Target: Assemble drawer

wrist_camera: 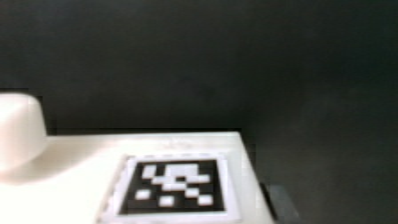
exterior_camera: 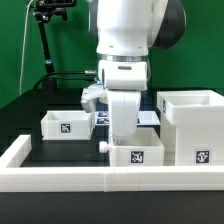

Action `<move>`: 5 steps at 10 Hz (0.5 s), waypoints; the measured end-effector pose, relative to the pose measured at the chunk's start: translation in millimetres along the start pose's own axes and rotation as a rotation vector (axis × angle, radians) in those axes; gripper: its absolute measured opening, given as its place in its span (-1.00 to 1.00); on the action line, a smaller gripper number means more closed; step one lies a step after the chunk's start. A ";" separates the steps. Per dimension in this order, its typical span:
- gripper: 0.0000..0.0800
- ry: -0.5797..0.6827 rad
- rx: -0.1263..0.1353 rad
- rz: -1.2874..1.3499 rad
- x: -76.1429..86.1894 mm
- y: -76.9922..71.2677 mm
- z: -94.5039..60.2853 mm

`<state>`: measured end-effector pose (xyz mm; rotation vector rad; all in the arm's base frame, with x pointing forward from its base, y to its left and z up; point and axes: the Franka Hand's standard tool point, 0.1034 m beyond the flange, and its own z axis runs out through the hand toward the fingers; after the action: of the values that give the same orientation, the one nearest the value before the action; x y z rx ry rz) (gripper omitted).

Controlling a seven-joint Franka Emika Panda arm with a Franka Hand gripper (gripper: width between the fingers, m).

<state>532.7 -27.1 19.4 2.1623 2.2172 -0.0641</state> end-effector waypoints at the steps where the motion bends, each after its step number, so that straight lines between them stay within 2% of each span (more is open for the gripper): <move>1: -0.89 0.001 0.002 0.009 4.1 4.7 -2.0; 3: -0.89 0.005 0.003 0.021 12.2 11.4 -4.2; 5: -0.89 0.007 0.009 0.018 15.3 11.3 -1.9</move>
Offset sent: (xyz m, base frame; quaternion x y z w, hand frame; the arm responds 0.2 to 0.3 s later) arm 0.0184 0.0205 -0.0017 0.0037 0.0067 0.0020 1.0000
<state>543.6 -11.4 20.4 2.1907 2.2050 -0.0662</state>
